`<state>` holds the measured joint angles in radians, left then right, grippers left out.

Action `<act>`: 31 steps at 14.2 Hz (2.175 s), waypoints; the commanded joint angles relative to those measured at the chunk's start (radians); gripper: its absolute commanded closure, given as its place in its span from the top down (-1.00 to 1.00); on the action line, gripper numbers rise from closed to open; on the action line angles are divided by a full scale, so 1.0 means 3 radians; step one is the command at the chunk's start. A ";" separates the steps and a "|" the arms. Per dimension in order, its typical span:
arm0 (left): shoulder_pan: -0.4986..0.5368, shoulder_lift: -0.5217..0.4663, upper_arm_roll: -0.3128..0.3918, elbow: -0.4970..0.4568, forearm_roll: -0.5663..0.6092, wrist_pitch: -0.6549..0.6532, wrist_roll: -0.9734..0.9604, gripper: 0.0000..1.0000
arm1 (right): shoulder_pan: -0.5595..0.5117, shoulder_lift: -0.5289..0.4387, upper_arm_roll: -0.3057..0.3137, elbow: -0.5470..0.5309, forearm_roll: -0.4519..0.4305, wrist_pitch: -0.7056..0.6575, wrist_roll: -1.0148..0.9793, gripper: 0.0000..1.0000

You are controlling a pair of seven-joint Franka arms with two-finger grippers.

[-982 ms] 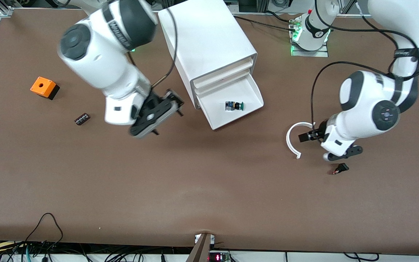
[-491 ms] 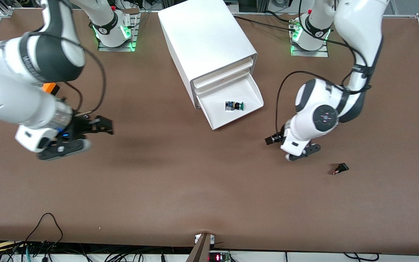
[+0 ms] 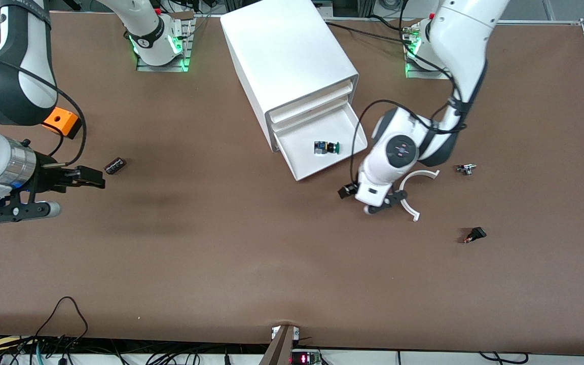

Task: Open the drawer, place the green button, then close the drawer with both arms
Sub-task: 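Withdraw the right gripper while the left gripper reaches the drawer front, then push the drawer closed into the cabinet with the left gripper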

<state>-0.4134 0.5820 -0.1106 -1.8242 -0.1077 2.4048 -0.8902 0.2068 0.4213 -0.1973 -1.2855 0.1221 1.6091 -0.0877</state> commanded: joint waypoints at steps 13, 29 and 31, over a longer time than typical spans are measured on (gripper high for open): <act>-0.0008 0.0023 -0.0352 -0.0020 -0.0111 -0.0371 -0.0075 1.00 | -0.1135 -0.1138 0.0785 -0.0895 -0.0580 0.0061 -0.1022 0.99; 0.0412 0.0054 -0.1068 -0.0183 -0.0347 -0.0469 -0.0075 1.00 | -0.1063 -0.1046 0.0652 -0.0787 -0.0371 0.0158 -0.1047 0.99; 0.0427 0.0044 -0.1129 -0.0213 -0.0397 -0.0474 -0.0075 1.00 | -0.1068 -0.1046 0.0652 -0.0701 -0.0331 0.0154 -0.1037 0.99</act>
<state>-0.2988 0.6097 -0.4218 -1.8622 -0.1826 2.2719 -0.9260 -0.1132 0.1003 -0.0016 -1.5298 0.0048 1.6567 -0.3885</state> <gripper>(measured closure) 0.000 0.000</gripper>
